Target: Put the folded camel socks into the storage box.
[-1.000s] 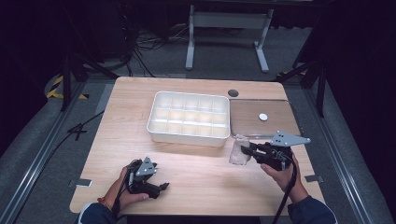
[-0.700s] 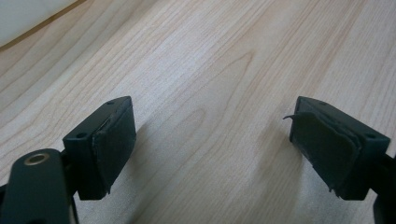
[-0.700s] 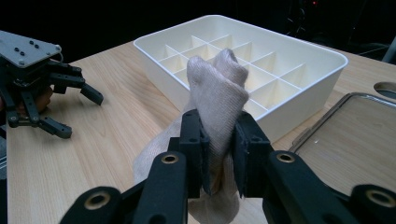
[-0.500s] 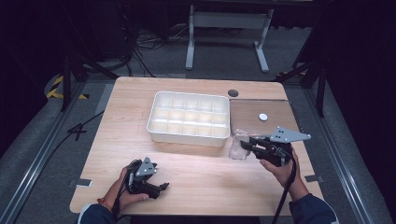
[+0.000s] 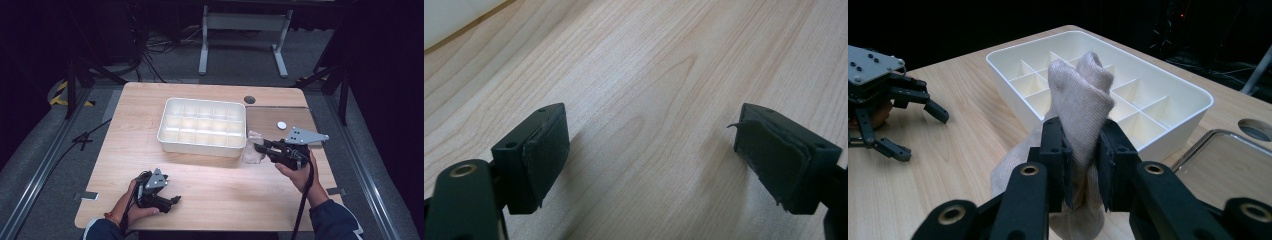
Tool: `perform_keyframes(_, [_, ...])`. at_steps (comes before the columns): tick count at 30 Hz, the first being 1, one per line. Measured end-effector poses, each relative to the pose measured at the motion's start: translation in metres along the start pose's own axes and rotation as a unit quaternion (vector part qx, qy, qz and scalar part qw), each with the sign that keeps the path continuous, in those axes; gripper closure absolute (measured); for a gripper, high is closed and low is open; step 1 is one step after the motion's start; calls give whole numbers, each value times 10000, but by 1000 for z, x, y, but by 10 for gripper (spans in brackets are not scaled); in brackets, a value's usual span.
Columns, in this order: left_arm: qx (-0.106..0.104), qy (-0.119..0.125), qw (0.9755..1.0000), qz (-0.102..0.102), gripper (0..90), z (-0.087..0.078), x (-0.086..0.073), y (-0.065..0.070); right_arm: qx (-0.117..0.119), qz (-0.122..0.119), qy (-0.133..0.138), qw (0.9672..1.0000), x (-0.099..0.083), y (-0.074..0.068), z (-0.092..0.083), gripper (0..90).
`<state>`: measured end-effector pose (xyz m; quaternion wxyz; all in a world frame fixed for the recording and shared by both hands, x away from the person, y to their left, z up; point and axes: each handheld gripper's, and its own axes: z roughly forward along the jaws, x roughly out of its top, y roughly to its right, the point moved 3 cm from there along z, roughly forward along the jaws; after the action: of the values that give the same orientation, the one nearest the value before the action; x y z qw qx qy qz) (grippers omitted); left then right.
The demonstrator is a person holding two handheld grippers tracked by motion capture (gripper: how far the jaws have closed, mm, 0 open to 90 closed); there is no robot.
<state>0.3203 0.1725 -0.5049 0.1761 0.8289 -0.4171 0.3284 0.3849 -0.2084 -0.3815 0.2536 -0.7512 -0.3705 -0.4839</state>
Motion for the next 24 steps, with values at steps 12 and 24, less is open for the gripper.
perform_keyframes(12, [-1,6,10000,-15,147,0,0,0,-42,-159,51,9999,23,-1,14,757])
perform_keyframes(24, [-6,26,10000,-51,147,0,0,1,-22,-220,-40,9997,40,0,47,757])
